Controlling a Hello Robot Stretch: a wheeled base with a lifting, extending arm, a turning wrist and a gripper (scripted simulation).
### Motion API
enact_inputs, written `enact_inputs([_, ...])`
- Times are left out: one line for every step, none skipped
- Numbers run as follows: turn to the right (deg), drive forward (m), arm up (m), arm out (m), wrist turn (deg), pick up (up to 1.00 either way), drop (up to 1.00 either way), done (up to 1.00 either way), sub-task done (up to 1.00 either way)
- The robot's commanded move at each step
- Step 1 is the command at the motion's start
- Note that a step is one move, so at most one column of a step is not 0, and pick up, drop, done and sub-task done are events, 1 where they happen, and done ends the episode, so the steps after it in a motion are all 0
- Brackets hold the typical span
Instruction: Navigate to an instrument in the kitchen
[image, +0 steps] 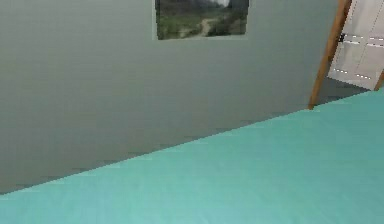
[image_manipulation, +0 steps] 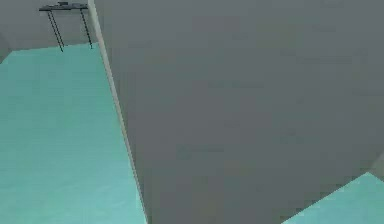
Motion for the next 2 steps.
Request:
enact_inputs([12.0, 0.0, 0.0, 0.0, 0.0, 0.0, 0.0, 0.0, 0.0])
enact_inputs([0.0, 0.1, 0.0, 0.0, 0.0, 0.0, 0.0, 0.0, 0.0])
